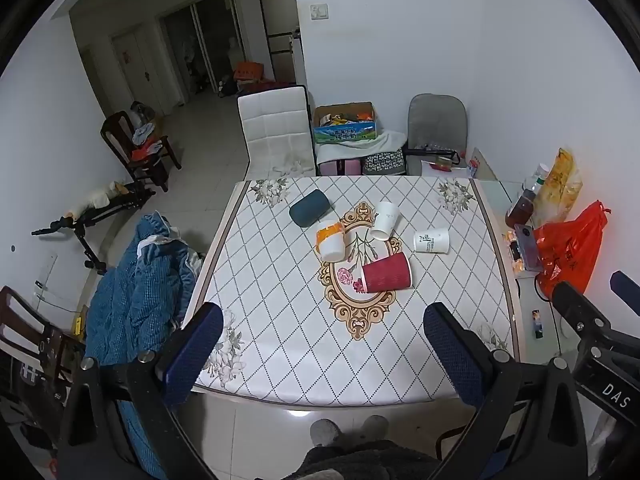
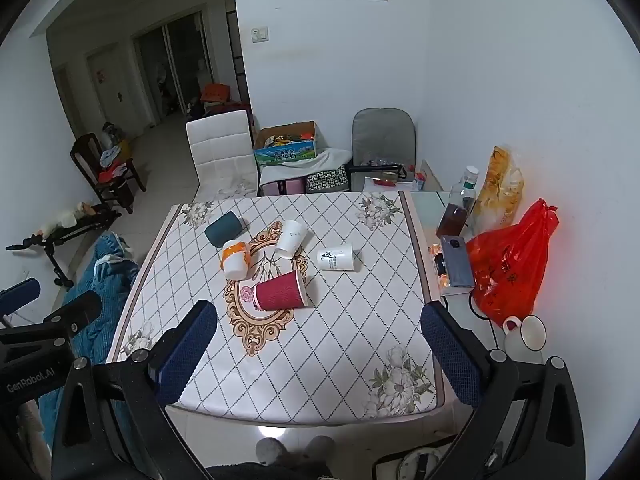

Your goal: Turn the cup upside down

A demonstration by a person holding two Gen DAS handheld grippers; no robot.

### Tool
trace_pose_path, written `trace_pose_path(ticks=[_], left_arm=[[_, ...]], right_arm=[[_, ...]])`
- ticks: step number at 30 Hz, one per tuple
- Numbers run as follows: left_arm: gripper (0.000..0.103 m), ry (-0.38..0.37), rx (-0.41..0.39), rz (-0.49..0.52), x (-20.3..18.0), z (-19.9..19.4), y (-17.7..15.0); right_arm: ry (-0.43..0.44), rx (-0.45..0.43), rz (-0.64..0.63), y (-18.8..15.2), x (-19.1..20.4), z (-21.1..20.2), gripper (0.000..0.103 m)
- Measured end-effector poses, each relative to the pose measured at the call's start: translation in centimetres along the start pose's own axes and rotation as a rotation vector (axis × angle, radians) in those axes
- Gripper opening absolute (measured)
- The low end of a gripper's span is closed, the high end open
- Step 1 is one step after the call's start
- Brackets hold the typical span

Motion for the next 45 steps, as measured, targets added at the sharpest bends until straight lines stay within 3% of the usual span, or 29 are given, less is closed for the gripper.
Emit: trace_pose_path(ticks=[45], left_arm=[[0.103,-0.004,-0.001,-0.003,-0.09,0.00,0.00]], right_arm=[[-0.017,0.005,-0.011,-0.41,-0.59,-0.46,0.103]])
Point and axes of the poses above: each gripper's, at about its wrist camera, not at the fingertips, and z roughly the way its jaws point, x to its left, y to its top, the point moved 7 cm from there along z, roughly the way its jaws point, and after that the axes turned 5 degrees about z, right-handed, at the moved point
